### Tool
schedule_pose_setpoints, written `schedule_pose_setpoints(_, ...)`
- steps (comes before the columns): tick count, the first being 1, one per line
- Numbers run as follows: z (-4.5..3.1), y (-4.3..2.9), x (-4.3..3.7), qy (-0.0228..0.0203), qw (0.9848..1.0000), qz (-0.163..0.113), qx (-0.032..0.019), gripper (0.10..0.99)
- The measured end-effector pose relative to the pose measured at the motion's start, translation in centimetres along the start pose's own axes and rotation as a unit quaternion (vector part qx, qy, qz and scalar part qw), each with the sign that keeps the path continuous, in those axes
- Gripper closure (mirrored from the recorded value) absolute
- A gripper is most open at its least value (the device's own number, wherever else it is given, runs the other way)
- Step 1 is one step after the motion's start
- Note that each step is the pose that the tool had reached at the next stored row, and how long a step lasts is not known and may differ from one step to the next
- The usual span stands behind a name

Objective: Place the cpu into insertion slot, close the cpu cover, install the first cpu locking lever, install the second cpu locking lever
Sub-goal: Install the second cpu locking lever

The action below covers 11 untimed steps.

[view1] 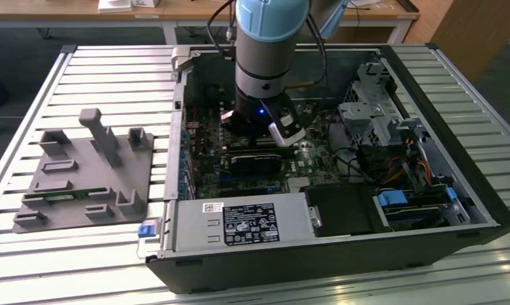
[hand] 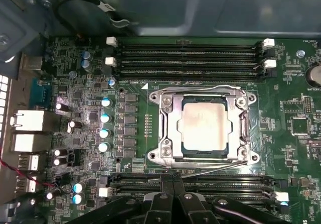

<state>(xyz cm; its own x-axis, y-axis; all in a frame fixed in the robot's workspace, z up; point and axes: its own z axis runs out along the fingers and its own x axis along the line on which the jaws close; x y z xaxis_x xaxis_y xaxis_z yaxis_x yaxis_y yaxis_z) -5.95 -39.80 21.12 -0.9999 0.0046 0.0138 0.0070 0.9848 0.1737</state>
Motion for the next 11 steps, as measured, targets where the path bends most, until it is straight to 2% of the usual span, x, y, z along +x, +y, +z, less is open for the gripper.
schedule_pose_setpoints(11,0.36,-0.44,0.56,0.0,1.0,0.0,-0.0034,0.98)
